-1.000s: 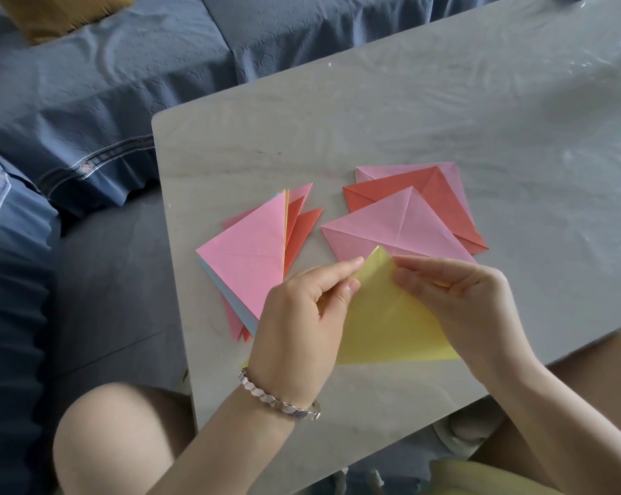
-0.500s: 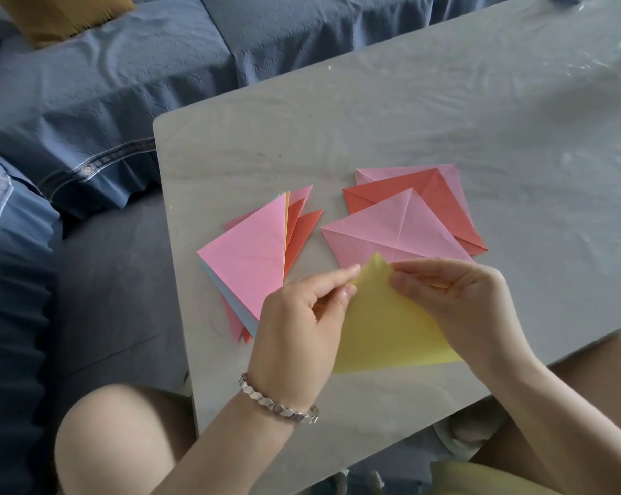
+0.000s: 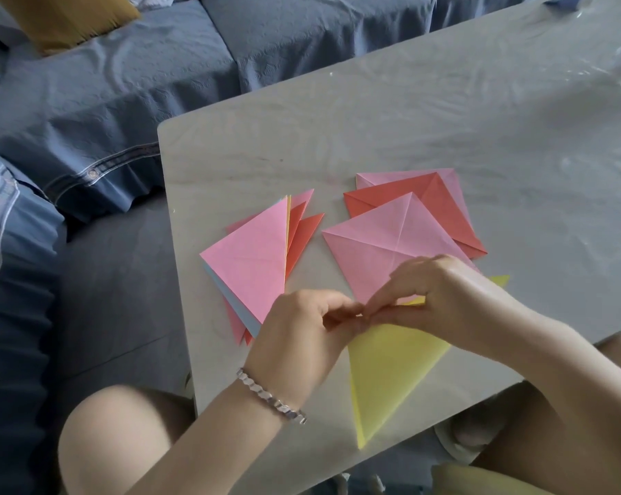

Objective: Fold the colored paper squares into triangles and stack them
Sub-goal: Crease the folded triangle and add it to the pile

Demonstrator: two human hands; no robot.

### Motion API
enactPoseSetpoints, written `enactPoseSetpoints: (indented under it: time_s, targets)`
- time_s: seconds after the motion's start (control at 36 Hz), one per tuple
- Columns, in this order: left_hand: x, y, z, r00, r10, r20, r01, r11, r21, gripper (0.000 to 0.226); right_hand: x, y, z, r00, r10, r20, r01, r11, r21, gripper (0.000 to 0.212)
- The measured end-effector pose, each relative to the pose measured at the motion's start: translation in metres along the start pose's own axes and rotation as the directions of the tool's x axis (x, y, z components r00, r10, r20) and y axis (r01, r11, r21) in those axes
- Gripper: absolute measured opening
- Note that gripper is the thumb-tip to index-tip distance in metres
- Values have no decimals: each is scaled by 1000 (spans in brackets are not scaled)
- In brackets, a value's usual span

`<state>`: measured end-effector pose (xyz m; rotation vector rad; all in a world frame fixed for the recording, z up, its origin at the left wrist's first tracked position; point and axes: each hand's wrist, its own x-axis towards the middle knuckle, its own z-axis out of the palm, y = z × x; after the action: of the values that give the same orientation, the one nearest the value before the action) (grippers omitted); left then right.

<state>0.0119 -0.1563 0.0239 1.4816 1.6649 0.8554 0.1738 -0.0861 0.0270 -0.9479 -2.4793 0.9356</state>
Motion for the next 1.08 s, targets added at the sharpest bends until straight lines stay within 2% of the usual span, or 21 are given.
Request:
enactPoseSetpoints:
  time_s: [0.08,0.19,0.25,0.31,0.42,0.47,0.64,0.72,0.78,0.86,0.97,1.08]
  targets:
    - [3,-8,0,995,-82,-55,78,994,-70,22,7,2,8,986,-160,-54,144,963,-228,16]
    - [12,-27,-4,936,-278,-215,217,938,-269,22,12,9,26,961,-201,-193,131,937,-324,28]
    - [16,-38,-7,892,-379,-248,291,899,-328,18,11,13,39,974,-173,-143,119,938,-326,33]
    - [20,-50,-10,862,-430,-269,344,885,-313,16,6,19,55,991,-132,-26,117,940,-322,40]
    - [26,-69,-11,830,-466,-306,423,884,-199,20,-7,31,86,985,-28,169,94,913,-397,48]
    - [27,-76,-10,822,-478,-310,446,879,-172,22,-12,33,95,981,40,188,48,895,-443,50]
    - [26,-84,-8,806,-507,-305,487,861,-142,24,-4,47,98,983,168,80,-99,838,-536,74]
    - [27,-85,-9,808,-511,-294,488,859,-152,25,14,53,94,983,182,-12,-159,823,-546,60]
    - [27,-85,-9,809,-512,-289,489,859,-152,26,28,52,90,982,189,-1,-162,837,-522,51]
    - [27,-87,-10,807,-515,-289,489,857,-162,25,47,58,85,974,220,60,-159,844,-513,52]
    - [27,-87,-10,808,-521,-276,492,854,-171,18,72,65,80,976,217,12,-173,810,-560,51]
    - [28,-87,-10,798,-533,-281,501,846,-183,21,92,69,78,973,231,9,-183,791,-583,50]
